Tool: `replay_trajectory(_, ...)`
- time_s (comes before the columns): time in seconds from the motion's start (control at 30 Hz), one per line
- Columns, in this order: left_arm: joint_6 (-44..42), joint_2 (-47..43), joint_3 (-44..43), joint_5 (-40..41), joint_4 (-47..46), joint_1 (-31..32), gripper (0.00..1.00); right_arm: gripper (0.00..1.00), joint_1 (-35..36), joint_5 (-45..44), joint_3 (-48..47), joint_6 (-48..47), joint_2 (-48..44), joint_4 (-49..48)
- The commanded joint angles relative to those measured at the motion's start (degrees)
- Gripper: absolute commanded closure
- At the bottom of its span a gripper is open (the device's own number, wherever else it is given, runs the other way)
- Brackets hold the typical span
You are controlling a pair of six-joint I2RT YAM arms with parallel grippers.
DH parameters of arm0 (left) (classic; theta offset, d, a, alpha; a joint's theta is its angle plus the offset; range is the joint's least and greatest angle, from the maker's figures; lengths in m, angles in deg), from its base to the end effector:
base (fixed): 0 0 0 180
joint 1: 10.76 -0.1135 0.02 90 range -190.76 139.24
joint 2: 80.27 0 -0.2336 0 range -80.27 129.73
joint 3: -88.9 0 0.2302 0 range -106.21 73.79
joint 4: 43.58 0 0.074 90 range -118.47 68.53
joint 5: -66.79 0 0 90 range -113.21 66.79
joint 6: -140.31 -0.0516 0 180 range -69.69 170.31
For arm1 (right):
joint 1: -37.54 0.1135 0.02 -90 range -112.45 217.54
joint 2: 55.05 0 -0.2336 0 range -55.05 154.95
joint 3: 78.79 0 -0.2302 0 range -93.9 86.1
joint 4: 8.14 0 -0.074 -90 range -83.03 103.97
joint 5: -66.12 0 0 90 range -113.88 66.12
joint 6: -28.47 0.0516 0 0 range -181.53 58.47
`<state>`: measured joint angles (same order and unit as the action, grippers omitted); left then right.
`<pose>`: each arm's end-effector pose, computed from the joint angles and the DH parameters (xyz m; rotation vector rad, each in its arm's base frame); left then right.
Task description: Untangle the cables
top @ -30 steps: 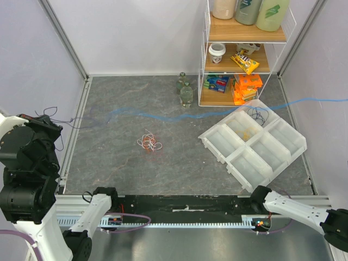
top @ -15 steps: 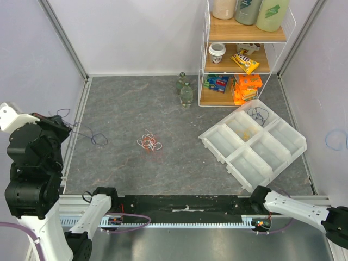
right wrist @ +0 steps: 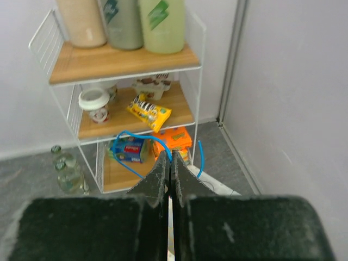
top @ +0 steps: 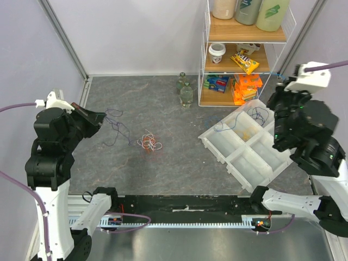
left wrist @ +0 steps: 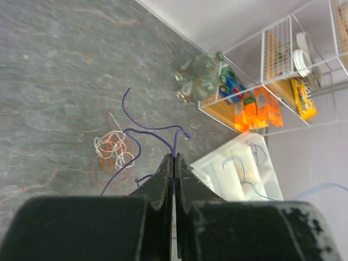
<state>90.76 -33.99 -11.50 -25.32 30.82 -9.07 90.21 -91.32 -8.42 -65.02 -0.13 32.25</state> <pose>0.1111 -0.0052 0.4253 -0.6268 1.8576 -0.5246 0.1044 0.0583 0.5158 0.3218 1.4408 -0.0797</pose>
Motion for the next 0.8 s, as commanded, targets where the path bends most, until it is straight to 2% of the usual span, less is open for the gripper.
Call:
replay_trajectory(0.0, 2.53, 1.70, -0.05, -9.84, -4.53, 0.06, 0.98, 1.00, 0.33, 5.64, 4.07, 9.89, -1.21, 4.25)
replay_trajectory(0.2, 2.44, 2.06, 0.31, -12.13, -5.67, -0.02, 0.98, 1.00, 0.25, 7.59, 10.22, 14.46, 1.16, 6.62)
replay_trajectory(0.53, 2.88, 1.62, 0.66, -13.80, -5.76, -0.02, 0.98, 1.00, 0.16, 11.71, 20.50, 22.37, -1.04, 11.19)
replay_trajectory(0.67, 4.20, 2.58, 1.36, -17.74, -6.99, -0.02, 0.98, 1.00, 0.07, 14.26, 27.70, 27.99, -1.39, 12.25)
replay_trajectory(0.77, 5.95, 2.76, 3.02, -22.49, -8.39, -0.11, 0.98, 1.00, -2.73, 18.11, 35.69, 32.74, -1.74, 12.16)
